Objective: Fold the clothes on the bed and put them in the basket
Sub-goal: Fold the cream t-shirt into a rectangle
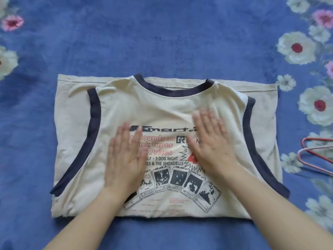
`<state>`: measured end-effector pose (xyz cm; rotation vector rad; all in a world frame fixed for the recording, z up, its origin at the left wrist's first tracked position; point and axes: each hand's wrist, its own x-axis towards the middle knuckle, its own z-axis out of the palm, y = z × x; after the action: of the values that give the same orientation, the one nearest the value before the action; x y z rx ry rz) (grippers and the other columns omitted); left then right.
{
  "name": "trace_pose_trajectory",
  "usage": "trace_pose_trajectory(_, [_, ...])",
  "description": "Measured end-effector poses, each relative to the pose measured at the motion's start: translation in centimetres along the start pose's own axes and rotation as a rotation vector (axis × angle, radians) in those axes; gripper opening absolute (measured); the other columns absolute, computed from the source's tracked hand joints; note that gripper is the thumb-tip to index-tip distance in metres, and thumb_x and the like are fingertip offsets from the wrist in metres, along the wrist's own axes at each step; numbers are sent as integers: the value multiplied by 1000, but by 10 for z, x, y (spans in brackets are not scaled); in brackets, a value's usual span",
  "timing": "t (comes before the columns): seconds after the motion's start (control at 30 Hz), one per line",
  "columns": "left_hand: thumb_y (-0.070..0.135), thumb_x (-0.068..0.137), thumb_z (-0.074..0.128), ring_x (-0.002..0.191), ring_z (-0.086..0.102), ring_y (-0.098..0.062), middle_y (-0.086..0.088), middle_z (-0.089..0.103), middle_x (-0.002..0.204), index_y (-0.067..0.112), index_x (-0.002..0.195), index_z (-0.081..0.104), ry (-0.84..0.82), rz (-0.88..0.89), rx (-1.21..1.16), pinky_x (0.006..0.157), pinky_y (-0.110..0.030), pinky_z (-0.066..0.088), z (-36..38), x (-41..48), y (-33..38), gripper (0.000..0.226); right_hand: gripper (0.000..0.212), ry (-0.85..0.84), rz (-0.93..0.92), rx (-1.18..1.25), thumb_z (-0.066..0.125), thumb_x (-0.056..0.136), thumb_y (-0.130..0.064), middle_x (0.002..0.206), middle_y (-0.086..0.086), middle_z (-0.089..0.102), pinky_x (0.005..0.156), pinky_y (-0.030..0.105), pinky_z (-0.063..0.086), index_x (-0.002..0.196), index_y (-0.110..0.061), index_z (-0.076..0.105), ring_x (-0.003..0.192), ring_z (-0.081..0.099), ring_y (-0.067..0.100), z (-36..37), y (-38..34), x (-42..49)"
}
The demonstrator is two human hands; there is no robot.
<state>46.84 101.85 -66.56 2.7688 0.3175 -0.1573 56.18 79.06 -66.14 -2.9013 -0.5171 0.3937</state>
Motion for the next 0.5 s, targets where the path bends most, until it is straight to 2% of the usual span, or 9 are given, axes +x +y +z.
trace_pose_trajectory(0.07, [55,98,13,149,-7,-12,0,-2,163,26,156,12,-9,-73,94,118,-31,-7,-7,-11,-33,65,73,-30,126,-68,-3,94,-63,163,-2,-14,119,31,-15,155,-24,-10,145,-23,10,-5,33,-8])
trace_pose_trajectory(0.13, [54,97,13,150,-1,-17,-1,3,163,24,156,13,-24,-79,206,118,-36,-2,-15,-17,-61,65,72,-72,206,-142,-5,94,-60,162,-4,-16,120,36,-12,155,-22,-11,146,-22,9,-8,57,-17])
trace_pose_trajectory(0.2, [52,96,13,150,-1,-19,-2,2,163,26,156,11,-30,-164,242,119,-41,-2,-21,-25,-75,65,71,-74,272,-173,-2,95,-54,163,-1,-12,121,39,-10,155,-18,-8,148,-17,13,-10,67,-30])
trace_pose_trajectory(0.27, [50,96,13,150,-4,-21,-6,0,163,24,156,11,-10,-249,224,119,-43,-4,-25,-37,-71,66,72,10,305,-154,6,96,-48,164,6,0,120,38,-9,156,-9,4,151,-5,20,-12,61,-49])
trace_pose_trajectory(0.33, [46,96,17,150,-8,-19,-8,0,163,18,156,13,-2,-208,187,118,-39,-9,-24,-55,-49,66,69,84,194,-97,18,97,-42,161,14,16,120,39,-4,153,-1,20,150,9,26,-12,41,-76])
trace_pose_trajectory(0.4, [43,98,22,149,-10,-18,-9,2,163,16,156,13,-20,-59,132,117,-35,-11,-12,-76,-13,64,64,113,-21,-54,27,98,-37,157,18,25,119,45,6,149,2,29,147,17,29,2,9,-107])
trace_pose_trajectory(0.47, [45,98,23,150,-4,-22,-10,4,163,18,156,13,-41,-4,95,118,-38,-7,5,-97,18,65,61,54,-155,-51,25,102,-39,157,15,28,117,47,15,149,-1,32,147,21,27,18,-13,-133])
trace_pose_trajectory(0.5, [48,97,21,150,-1,-25,-11,5,163,19,156,13,-40,-67,71,119,-41,-4,11,-104,23,66,61,19,-161,-64,21,103,-42,158,13,28,116,45,17,150,-4,32,147,21,25,24,-14,-143])
